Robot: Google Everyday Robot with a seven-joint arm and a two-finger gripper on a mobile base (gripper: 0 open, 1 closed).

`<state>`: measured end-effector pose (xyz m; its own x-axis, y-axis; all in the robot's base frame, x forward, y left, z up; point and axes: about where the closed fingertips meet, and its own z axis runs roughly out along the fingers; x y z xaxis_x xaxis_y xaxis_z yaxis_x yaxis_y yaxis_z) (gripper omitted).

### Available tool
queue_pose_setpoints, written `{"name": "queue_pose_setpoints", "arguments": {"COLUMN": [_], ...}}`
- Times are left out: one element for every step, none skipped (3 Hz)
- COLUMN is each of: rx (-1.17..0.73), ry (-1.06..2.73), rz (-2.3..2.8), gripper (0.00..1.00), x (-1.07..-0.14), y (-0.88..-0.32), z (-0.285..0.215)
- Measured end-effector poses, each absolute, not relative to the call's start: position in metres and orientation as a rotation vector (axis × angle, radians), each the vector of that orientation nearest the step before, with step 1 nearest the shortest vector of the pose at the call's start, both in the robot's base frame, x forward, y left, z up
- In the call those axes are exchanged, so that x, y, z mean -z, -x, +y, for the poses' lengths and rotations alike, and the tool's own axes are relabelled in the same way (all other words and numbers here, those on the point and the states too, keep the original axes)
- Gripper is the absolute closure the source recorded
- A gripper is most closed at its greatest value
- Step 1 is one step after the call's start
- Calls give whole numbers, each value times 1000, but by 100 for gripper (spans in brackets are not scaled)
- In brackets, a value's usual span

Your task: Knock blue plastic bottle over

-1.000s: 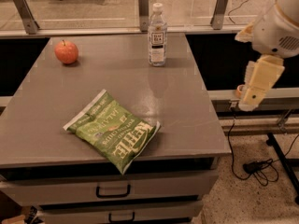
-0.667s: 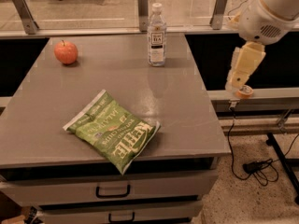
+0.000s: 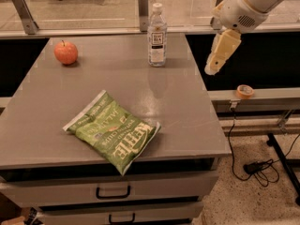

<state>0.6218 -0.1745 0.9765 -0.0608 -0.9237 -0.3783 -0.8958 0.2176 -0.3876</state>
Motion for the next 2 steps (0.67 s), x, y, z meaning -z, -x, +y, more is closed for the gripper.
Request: {"name": "queue_pose_setpoints", "arguments": {"rx": [-13, -157], "ry": [1651, 1552], "rz": [1897, 1840], "gripper": [0, 0], "x": [-974, -969], "y": [-638, -675], "z": [-156, -129]}}
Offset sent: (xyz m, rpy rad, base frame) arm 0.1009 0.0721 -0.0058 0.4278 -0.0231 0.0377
